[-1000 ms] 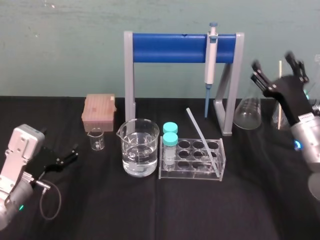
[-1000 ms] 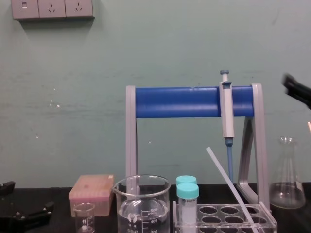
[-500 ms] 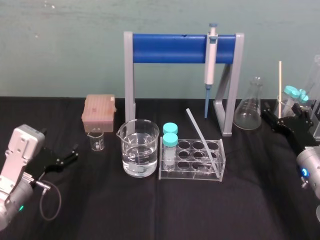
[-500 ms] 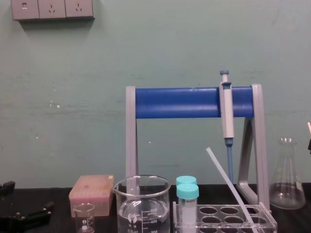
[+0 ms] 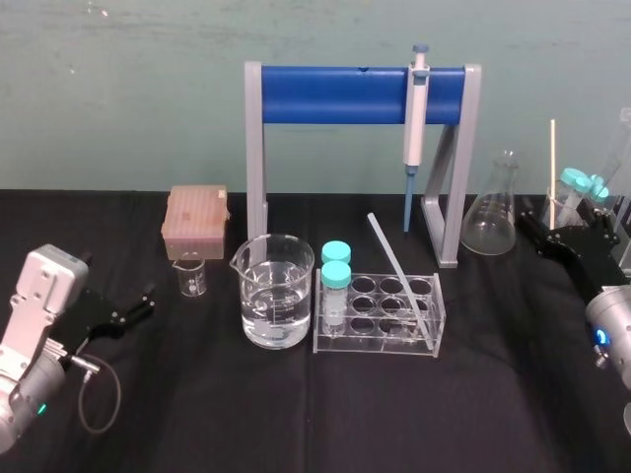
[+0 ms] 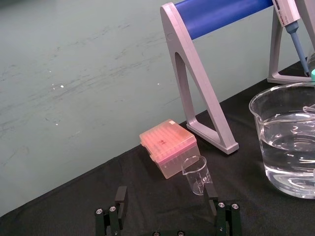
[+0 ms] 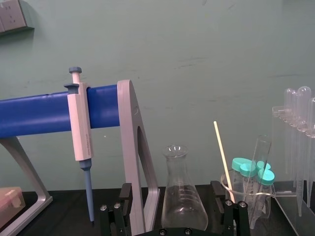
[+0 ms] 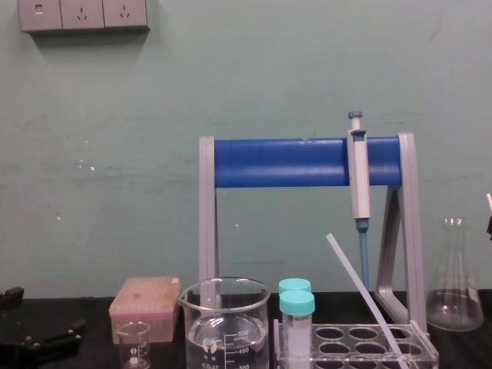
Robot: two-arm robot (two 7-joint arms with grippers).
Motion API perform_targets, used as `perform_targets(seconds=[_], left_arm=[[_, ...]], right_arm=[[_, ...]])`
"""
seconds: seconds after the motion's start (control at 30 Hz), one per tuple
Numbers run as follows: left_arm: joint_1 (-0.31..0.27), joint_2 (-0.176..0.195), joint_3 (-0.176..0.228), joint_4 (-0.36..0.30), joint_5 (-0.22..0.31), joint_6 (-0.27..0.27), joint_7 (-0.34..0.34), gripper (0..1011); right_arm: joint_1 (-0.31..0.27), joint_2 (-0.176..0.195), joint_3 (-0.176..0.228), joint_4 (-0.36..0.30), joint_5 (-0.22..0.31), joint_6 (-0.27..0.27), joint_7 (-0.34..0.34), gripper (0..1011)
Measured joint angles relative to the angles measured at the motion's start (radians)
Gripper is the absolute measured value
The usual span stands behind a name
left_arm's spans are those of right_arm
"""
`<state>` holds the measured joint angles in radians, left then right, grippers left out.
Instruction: Pick up the stirring rod with one hand, then place it down.
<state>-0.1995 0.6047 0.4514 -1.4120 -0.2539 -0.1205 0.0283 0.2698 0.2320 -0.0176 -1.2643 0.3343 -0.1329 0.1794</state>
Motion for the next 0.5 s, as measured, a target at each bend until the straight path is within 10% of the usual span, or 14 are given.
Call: perform_targets(seconds=[0.5], left_arm=[[0.0, 0.0, 0.0, 0.0, 0.0, 0.0, 0.0, 1000]], right_arm=[[0.001, 0.001, -0.001, 0.001, -0.003, -0.005, -0.001, 1000]])
